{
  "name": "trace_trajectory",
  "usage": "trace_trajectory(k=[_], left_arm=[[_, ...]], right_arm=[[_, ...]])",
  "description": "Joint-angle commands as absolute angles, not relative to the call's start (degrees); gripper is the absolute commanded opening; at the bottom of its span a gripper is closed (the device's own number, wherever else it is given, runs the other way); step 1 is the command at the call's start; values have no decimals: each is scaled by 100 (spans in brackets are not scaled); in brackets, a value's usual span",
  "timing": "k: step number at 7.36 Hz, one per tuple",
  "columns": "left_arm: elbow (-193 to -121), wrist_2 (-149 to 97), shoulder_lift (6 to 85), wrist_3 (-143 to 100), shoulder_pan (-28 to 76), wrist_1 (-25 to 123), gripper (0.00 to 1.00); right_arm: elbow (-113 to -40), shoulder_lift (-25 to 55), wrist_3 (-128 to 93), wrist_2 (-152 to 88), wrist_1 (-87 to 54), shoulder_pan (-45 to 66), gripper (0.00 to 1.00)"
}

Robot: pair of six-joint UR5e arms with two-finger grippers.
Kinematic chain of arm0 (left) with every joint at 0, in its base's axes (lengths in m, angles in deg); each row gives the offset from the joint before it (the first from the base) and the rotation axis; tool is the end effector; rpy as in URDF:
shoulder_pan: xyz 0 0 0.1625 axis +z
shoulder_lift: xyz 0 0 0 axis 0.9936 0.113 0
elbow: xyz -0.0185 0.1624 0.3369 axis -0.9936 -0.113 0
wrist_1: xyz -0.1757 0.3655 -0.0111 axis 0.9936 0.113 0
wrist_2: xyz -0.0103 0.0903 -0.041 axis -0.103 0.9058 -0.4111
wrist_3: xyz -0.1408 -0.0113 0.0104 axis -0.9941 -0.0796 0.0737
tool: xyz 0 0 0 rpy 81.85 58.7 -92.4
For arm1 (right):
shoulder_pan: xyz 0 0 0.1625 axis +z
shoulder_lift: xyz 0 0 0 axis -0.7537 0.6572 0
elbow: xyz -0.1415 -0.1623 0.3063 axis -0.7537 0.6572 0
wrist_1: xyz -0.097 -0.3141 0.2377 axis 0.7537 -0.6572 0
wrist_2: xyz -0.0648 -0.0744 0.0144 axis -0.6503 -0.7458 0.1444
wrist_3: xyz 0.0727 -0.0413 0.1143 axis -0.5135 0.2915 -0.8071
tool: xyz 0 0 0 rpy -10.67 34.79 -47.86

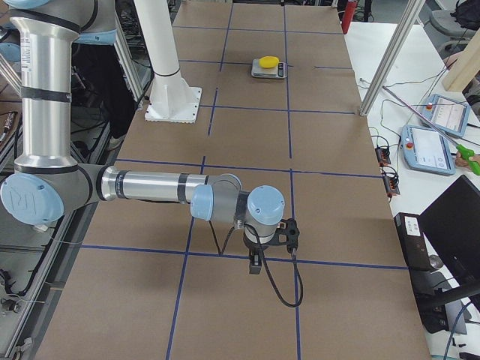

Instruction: Weigh mango

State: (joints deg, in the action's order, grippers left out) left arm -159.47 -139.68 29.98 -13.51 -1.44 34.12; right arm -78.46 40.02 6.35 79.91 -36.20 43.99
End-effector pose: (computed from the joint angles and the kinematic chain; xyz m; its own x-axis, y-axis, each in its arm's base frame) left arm 0.0140 -0.5344 0.5456 0.6883 0.1816 -0.7024 -0.0014 0.9685 0.2490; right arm 0.0562 -0.4373 0.6458 0.7087 -0.0139 0.7054 0.0377 0.9991 -0.0183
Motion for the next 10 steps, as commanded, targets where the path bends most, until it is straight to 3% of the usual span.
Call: trace_trajectory(k=[1,4,6,10], left_arm=[[-14860,-14113,2983,57,-1069,3186,100],[-15206,-14816,3152,59,-1098,1560,100],[-15270,-14825,2485,42,-819,2021,100],[-15637,-14886,2079,7,-790,2358,100]], right_arm=[[-7846,4002,635,7991,-3620,4399,100],[-7846,4002,635,7991,-3620,4399,100],[-7846,4002,635,7991,-3620,4399,100],[-7846,4002,635,7991,-3620,4399,100]])
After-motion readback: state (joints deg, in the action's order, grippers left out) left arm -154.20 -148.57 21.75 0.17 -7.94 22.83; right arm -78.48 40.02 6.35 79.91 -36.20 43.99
